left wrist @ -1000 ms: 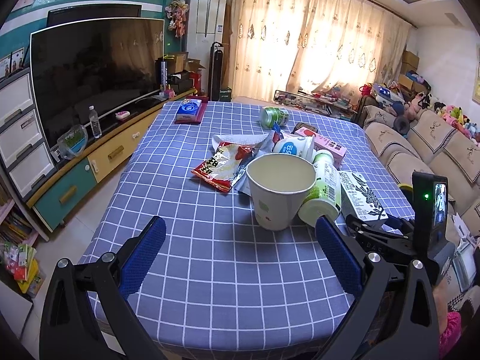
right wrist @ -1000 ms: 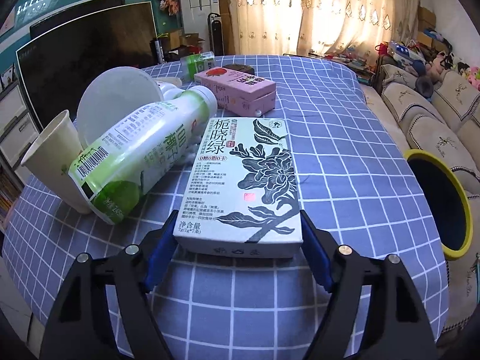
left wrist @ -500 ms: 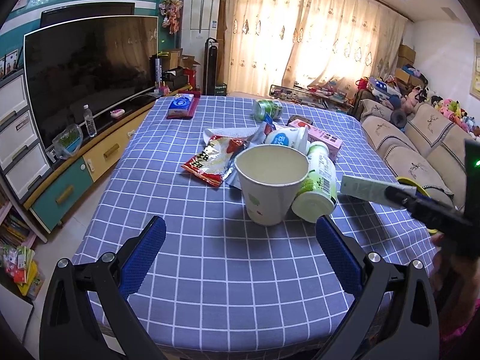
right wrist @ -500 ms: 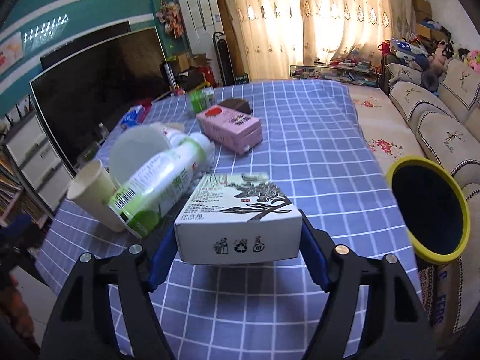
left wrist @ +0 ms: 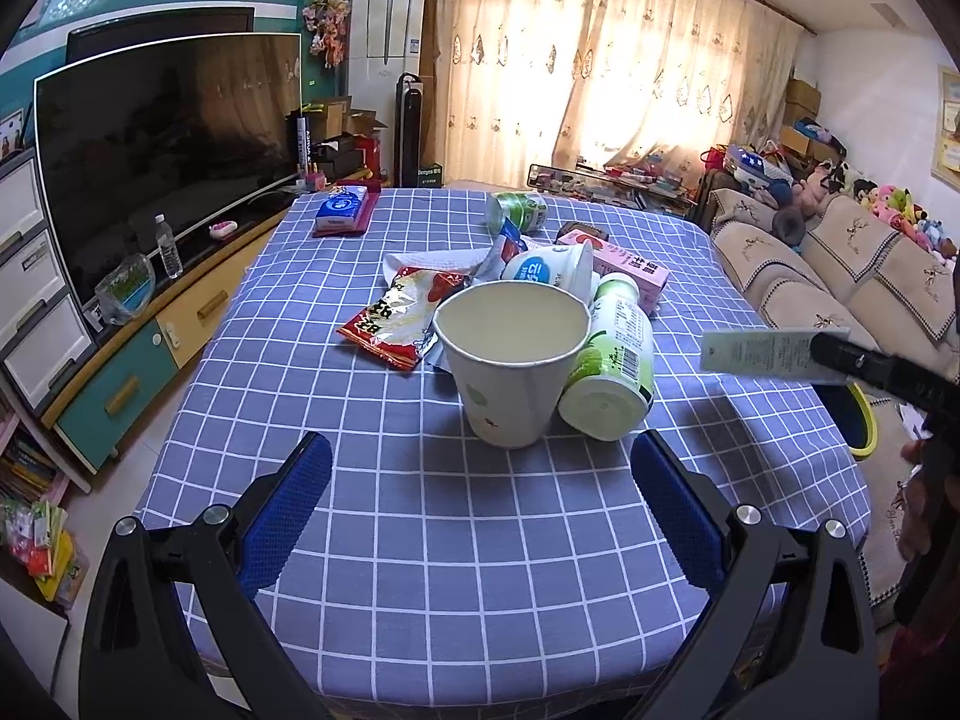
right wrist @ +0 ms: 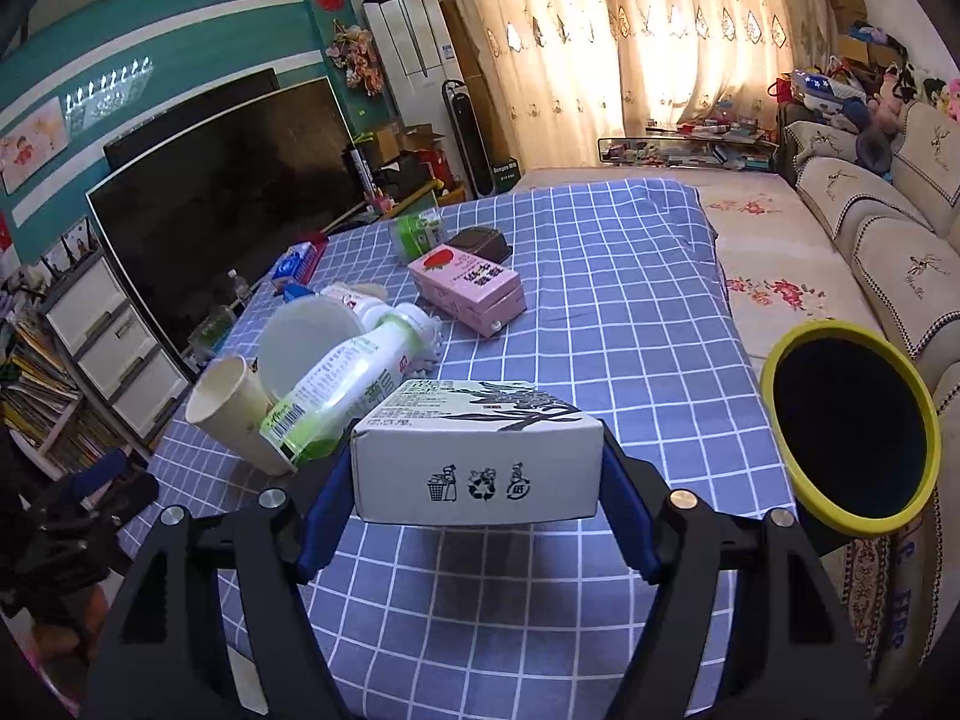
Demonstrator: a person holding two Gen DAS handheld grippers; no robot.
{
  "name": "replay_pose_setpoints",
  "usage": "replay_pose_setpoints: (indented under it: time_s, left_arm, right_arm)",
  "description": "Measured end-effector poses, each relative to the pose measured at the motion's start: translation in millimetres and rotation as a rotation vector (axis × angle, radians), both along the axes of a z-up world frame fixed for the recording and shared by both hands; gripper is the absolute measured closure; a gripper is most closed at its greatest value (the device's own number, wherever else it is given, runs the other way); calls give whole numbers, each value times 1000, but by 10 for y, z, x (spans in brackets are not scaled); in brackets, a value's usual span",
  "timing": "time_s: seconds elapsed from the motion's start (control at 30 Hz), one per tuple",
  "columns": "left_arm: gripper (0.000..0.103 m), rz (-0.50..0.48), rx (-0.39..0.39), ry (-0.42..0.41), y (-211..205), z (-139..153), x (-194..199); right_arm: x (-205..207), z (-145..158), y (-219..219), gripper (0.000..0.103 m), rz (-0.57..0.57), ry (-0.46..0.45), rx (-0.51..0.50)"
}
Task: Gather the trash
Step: 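Carry the tea carton over the yellow bin and open the right tool, then grasp the white paper cup with the left tool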
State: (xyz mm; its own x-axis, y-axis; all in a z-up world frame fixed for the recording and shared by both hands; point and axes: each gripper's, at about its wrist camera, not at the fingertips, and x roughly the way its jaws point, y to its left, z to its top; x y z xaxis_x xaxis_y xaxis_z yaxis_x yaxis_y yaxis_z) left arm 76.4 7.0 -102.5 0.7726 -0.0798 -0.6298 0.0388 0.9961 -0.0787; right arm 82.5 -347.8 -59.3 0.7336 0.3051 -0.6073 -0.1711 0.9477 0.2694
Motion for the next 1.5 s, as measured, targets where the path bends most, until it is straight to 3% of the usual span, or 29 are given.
replay_pose_setpoints:
  time_s: [0.13,0.33,0.47,0.57,0.73,0.97,1.13,1.5]
  left_arm:
    - [5,-11,0,-3,-28,-6,10]
    - [5,-18,-12,7,-46,-47,52]
    - [5,-23,-16,20,-85,-79,98]
    - [5,-22,-5,25,-133,-99,140]
    - [5,-18,7,39,-204,-142,242]
    - [5,-14,5,67,-271,-272,466]
    - [5,-12,-3,73,-300,-339,623]
    - [5,10,3,44,-260,-347,944]
  right_arm:
    - [-27,158,-199,34,-37,-40,-5]
    - [12,345,-932,34,-257,-74,-76]
    - [224,103,-1510,34,-415,17,-114]
    - [461,-294,-1833,34,-497,143,-163]
    - [765,-902,-2033,34,-523,311,-224]
    - [966,-1381,-2143,33,-529,420,-253]
    - [963,-1466,-2155,32,-529,420,-235]
    - [913,-1284,-2084,30,-529,367,-238]
